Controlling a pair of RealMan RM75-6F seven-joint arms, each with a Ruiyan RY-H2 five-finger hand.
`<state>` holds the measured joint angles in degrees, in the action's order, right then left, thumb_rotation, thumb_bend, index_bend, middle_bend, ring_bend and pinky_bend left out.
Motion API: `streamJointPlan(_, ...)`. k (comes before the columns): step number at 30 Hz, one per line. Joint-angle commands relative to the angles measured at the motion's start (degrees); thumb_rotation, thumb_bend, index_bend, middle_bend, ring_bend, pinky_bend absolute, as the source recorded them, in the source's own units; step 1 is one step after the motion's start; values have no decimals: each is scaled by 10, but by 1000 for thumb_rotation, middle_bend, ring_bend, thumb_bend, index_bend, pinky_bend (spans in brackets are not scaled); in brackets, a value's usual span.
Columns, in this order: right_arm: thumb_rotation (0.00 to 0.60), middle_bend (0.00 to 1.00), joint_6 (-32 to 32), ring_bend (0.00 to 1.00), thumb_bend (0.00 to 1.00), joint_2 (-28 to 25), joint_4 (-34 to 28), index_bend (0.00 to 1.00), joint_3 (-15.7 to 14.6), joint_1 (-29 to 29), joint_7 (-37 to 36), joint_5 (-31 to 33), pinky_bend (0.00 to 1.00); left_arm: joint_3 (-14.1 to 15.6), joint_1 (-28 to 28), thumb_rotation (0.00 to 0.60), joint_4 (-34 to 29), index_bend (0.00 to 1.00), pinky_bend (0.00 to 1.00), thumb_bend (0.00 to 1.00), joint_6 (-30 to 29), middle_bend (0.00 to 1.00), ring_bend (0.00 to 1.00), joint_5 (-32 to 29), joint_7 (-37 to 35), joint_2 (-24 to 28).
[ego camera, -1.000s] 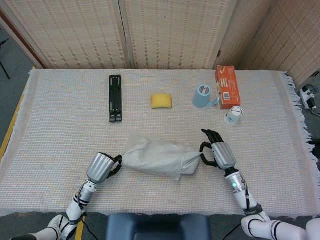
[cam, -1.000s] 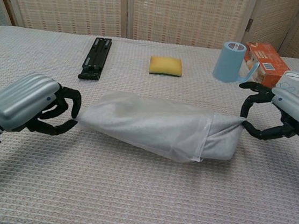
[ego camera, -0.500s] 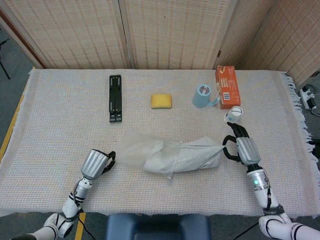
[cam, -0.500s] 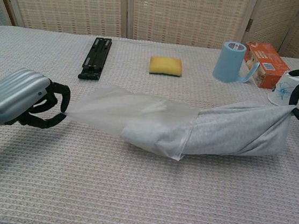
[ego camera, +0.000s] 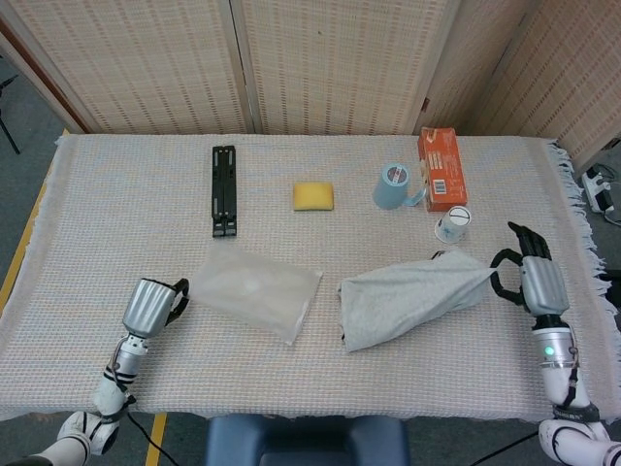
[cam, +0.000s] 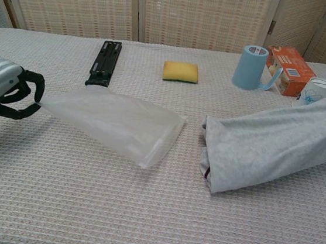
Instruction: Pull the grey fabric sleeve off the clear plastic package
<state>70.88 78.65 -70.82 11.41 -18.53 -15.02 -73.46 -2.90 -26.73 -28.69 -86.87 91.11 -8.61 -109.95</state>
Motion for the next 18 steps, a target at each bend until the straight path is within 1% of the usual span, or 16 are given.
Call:
streamJointPlan(1,600,60,6,0,499,-12,3,665,9,9,-11,11,0,-7,12,600,7,768,1000,619,0,1000,1000,-12,-8,13)
streamJointPlan(5,600,60,0,0,497,-19,0,663,11,12,-17,14,0,-4,25,600,7,766,1000,618,1,1000,1000,-17,-20,26)
streamJointPlan(7,600,56,-3,0,471,-19,-5,625,5,10,-19,3,0,1,28,600,0,731,1000,594,-2,1000,1000,-13,-28,28)
streamJointPlan(8,600,45,-2,0,437,-18,-6,561,2,10,-23,-4,0,3,28,600,-6,691,1000,560,-2,1000,1000,-11,-32,30)
streamJointPlan(9,600,31,-2,0,403,-18,-7,479,-2,10,-26,-12,0,6,27,600,-14,621,1000,494,0,1000,1000,-9,-34,32)
streamJointPlan(10,600,15,-3,0,364,-20,-10,344,-8,10,-28,-21,0,9,26,600,-29,529,1000,410,5,1000,1000,-6,-31,36)
streamJointPlan(11,600,3,-5,0,323,-23,-14,179,-12,10,-24,-26,0,12,24,600,-44,445,1000,338,10,1000,999,-4,-26,42)
streamJointPlan(12,600,0,-6,0,286,-29,-22,70,-17,10,-14,-32,0,15,22,600,-70,336,1000,253,17,989,982,-2,-18,52)
streamJointPlan(13,600,0,-4,0,262,-35,-30,27,-21,11,-5,-36,0,16,20,600,-94,263,993,203,23,954,945,-2,-12,62)
streamJointPlan(14,600,0,0,0,221,-40,-39,0,-23,12,6,-41,0,16,18,600,-123,227,974,180,27,915,903,-2,-8,74)
streamJointPlan(15,600,0,8,0,190,-48,-52,0,-26,15,24,-47,0,15,15,600,-163,191,924,159,34,832,820,-2,-2,93)
streamJointPlan(16,600,0,13,0,167,-54,-65,0,-28,17,40,-51,0,14,13,600,-195,168,826,144,41,716,698,-4,3,108)
streamJointPlan(17,600,0,19,0,142,-62,-79,0,-31,19,57,-53,0,13,11,600,-228,160,758,140,49,649,621,-7,11,125)
streamJointPlan(18,600,0,26,0,126,-70,-95,0,-33,22,75,-56,0,11,9,600,-262,153,651,135,59,551,511,-11,20,143)
